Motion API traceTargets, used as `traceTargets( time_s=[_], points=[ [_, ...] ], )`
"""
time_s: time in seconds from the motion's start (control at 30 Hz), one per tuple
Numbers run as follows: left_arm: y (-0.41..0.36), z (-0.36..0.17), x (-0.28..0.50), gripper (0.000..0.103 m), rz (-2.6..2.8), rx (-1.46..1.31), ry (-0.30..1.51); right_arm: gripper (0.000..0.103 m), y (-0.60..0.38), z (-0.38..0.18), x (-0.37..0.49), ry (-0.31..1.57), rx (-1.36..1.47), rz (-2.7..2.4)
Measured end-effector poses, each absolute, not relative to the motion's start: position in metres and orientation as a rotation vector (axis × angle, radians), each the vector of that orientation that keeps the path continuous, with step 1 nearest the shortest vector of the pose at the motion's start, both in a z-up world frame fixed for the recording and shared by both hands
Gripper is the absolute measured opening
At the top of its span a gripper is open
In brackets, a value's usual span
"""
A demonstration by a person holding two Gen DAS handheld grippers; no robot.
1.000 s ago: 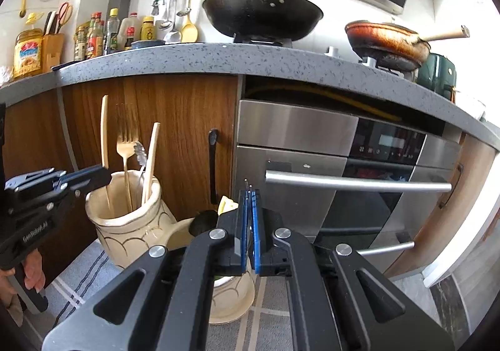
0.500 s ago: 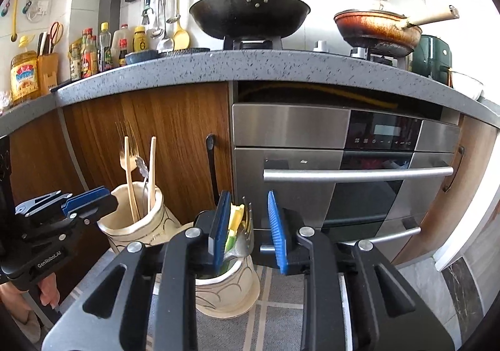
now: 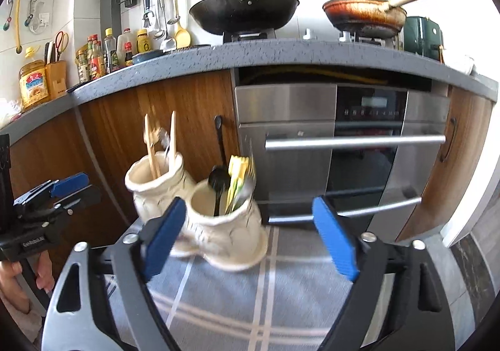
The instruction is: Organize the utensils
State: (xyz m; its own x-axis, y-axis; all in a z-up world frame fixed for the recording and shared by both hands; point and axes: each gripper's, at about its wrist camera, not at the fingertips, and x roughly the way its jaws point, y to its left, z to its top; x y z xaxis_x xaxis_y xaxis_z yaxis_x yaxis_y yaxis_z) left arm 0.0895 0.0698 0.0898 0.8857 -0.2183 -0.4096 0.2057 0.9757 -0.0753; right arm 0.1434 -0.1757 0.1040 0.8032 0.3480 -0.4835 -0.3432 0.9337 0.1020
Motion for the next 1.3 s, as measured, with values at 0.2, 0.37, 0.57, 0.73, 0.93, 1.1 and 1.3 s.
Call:
traceTargets(
  time_s=[0.2, 0.37, 0.57, 0.73, 0.93, 1.1, 1.3],
  points=[
    [0.067, 0.076, 0.065, 0.09, -0.142, 0.019, 0.461, 0.097, -0.172, 0.086, 0.114, 0.489, -0.024, 0.345],
    [0.069, 0.07, 0.048, 0.094, -0.078, 0.031, 0.464, 0.097, -0.168, 0.072, 0.1, 0.477, -0.055, 0.317],
    [0.061, 0.065, 0.04, 0.095, -0.05, 0.086, 0.454, 0.097, -0.168, 0.056, 0.093, 0.492, 0.007, 0.324],
    [0.055, 0.06, 0.038, 0.095, -0.056, 0.104, 0.455, 0.097, -0.165, 0.052, 0.091, 0.495, 0.009, 0.325],
    [0.056, 0.057, 0.04, 0.095, -0.059, 0.093, 0.467, 0.097, -0.167, 0.051, 0.091, 0.502, 0.015, 0.314],
    [0.056, 0.057, 0.041, 0.095, -0.058, 0.088, 0.471, 0.097, -0.167, 0.052, 0.09, 0.502, 0.011, 0.315],
    [0.057, 0.056, 0.042, 0.095, -0.057, 0.085, 0.471, 0.097, -0.165, 0.053, 0.091, 0.499, 0.005, 0.318]
  ],
)
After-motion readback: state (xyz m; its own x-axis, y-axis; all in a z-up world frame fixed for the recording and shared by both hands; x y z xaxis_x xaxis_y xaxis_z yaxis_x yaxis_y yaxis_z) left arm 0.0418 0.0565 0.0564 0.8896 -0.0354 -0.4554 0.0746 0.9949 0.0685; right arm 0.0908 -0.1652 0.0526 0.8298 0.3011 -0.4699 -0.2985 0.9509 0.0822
